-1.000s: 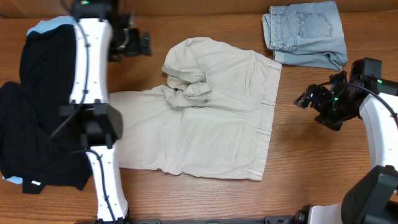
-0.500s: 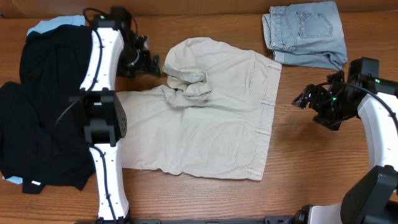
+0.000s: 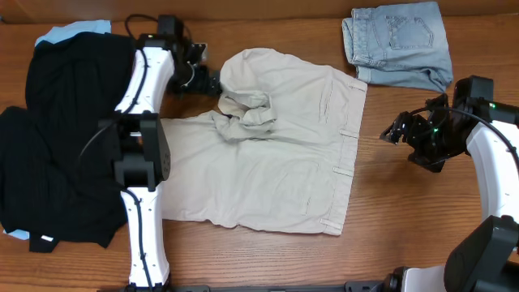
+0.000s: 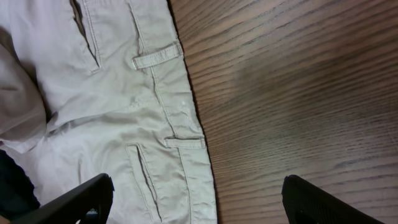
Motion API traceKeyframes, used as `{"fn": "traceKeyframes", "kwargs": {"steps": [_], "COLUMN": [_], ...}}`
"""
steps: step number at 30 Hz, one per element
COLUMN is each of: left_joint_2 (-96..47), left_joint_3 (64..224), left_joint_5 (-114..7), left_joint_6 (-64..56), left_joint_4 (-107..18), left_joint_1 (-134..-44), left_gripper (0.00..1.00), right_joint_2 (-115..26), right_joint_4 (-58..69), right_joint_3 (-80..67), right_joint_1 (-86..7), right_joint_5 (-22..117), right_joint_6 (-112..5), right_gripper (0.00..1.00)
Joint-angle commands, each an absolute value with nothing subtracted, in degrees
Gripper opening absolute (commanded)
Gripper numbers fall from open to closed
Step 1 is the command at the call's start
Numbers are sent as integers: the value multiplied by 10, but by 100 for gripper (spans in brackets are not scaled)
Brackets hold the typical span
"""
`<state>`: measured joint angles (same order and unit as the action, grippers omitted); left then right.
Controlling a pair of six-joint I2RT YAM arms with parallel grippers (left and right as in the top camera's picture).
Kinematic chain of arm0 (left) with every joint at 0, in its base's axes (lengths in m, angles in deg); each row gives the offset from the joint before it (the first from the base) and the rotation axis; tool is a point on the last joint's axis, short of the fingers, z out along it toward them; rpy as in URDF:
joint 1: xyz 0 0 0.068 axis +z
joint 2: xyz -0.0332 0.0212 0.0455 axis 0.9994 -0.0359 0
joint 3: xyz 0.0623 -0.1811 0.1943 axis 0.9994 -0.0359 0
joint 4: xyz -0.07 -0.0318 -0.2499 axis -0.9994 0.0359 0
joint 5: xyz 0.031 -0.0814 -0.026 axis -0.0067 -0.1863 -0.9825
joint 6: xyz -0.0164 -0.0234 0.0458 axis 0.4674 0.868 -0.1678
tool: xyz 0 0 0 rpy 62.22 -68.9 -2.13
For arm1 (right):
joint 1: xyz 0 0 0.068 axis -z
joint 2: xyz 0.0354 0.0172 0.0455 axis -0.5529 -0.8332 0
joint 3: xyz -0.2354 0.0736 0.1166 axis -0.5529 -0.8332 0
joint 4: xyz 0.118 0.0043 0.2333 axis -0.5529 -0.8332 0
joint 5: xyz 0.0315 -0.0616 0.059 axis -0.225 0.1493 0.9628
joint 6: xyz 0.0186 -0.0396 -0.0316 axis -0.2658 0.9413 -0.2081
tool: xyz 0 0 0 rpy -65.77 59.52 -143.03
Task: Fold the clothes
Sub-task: 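Grasp the shorts' waistband with the left gripper and adjust it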
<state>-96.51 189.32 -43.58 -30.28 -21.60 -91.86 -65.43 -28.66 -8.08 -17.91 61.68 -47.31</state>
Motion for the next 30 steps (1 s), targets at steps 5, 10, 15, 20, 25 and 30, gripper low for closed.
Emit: {"fn": "traceKeyframes", "kwargs": {"steps": [5, 10, 15, 20, 25, 30], "left_joint_2": [-973, -973, -973, -972, -972, -972], "left_joint_3": [1868, 1869, 1872, 1919, 2032, 2147], "left_joint_5": [-513, -514, -514, -513, -484, -394], "left_joint_6": [-328, -317, -308, -300, -291, -291], "left_joint_4": [-241, -244, -244, -208, -121, -38], "left_joint_1": [-964, -970, -968, -960, -935, -906], "left_gripper": [82, 39, 15, 4, 4, 4], "right_joint_2": [-643, -643, -643, -643, -643, -643], "right_joint_4": [-285, -285, -285, -285, -285, -285], "right_joint_3": [-68, -68, -68, -68, -68, -68], "right_joint_1": [-182, -182, -182, -182, -182, -182], "right_joint_5": [615, 615, 615, 616, 616, 616], "right_joint_6": [-468, -468, -468, -468, -468, -468], "right_gripper": [90, 90, 90, 90, 90, 90]}}
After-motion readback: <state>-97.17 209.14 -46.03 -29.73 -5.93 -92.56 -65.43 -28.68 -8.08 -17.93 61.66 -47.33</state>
